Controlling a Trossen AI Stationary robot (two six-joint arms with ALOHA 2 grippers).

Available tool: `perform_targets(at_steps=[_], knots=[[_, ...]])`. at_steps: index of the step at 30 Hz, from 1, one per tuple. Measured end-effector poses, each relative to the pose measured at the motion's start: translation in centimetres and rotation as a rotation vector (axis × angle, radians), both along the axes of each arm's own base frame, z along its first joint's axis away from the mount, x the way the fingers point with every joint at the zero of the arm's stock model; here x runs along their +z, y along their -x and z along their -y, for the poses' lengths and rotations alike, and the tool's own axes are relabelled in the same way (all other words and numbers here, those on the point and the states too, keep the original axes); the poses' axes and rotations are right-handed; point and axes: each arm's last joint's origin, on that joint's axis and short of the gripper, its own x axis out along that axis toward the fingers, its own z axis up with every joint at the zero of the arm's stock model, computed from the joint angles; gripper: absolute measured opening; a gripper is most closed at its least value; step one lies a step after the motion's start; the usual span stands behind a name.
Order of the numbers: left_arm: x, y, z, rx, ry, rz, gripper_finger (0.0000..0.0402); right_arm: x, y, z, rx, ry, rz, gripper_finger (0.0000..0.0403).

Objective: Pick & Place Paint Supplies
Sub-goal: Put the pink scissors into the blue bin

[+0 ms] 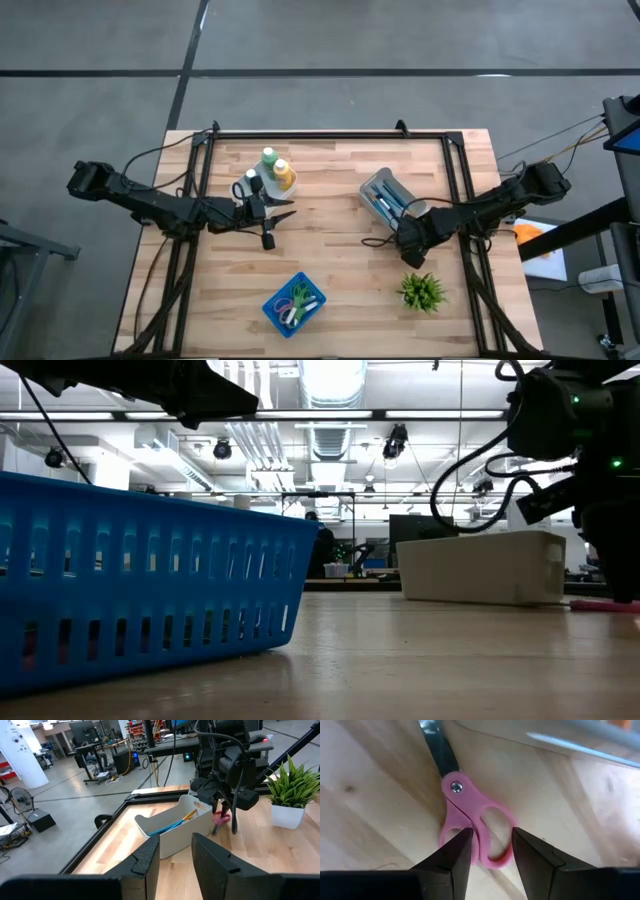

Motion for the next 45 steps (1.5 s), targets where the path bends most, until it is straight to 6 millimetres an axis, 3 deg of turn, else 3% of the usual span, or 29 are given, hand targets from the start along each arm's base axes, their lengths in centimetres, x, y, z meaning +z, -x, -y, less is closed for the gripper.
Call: perform_targets(at_steps=[24,31,39,45], knots=[[0.0,0.0,0.0,0.0,0.001,0.001,0.0113,-0.1,-5.1,-1.8,0.055,-0.237,0.417,0.0143],[0.0,0.0,0.0,0.0,0.004,0.002,0.0113,2.1,-6.9,-2.4,0.155,-0.255,0.533,0.0143],[0.0,0.0,0.0,0.001,0.007,0.003,0.0113,3.9,-6.9,-2.8,0.242,-0.28,0.414,0.0143],[0.0,0.0,0.0,0.001,0.007,0.002,0.0113,3.3,-5.6,-3.6,0.271,-0.269,0.307,0.0143]])
